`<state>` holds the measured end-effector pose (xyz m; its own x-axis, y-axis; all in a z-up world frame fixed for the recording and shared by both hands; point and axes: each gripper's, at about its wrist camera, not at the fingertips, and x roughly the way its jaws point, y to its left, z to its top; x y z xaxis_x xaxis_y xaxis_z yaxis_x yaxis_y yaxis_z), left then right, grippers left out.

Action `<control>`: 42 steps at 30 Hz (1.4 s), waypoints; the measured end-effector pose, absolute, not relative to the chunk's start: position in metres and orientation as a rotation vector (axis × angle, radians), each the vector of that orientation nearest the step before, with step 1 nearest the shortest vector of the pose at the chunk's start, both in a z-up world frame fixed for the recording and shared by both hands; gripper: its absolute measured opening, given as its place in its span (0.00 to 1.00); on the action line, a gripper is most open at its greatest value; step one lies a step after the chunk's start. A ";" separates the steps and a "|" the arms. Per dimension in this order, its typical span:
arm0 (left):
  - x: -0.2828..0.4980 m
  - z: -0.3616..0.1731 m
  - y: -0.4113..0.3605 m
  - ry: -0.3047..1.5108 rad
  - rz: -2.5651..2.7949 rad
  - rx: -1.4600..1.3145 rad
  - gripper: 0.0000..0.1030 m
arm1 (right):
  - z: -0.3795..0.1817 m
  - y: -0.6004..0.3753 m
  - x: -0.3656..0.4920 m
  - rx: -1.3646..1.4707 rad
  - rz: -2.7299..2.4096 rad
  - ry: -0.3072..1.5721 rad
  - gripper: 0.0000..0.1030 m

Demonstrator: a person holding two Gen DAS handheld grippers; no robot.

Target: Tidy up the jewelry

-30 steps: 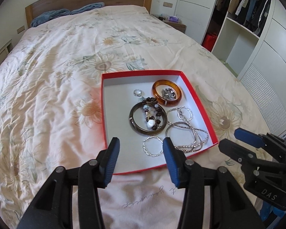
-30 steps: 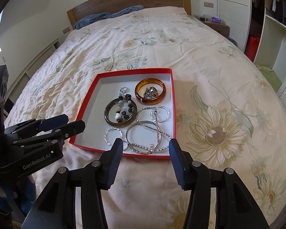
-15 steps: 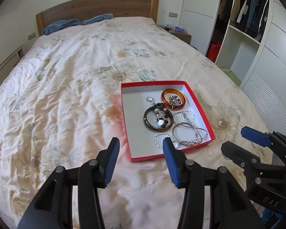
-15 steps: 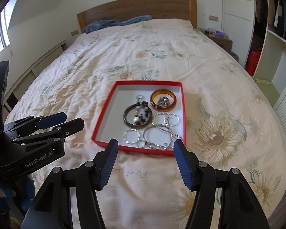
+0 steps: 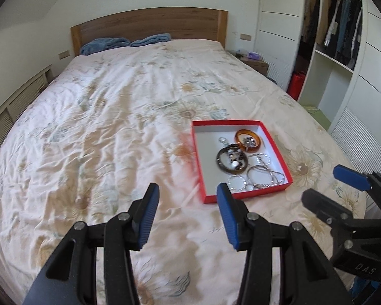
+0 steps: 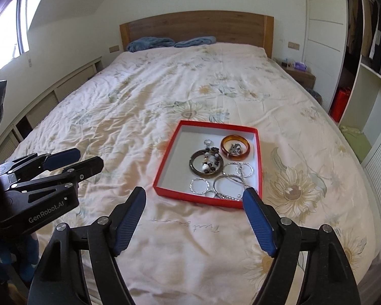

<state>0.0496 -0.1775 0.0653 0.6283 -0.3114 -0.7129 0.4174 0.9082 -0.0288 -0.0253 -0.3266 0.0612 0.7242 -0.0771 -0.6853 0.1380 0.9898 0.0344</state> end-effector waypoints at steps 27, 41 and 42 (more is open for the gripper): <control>0.006 0.082 -0.084 0.756 -0.233 0.069 0.44 | 0.084 -0.272 -0.068 -0.022 -0.113 0.681 0.85; -0.006 0.086 -0.074 0.734 -0.231 0.063 0.44 | 0.086 -0.261 -0.077 -0.042 -0.091 0.675 0.86; -0.007 0.086 -0.074 0.733 -0.233 0.065 0.44 | 0.086 -0.260 -0.078 -0.044 -0.089 0.674 0.86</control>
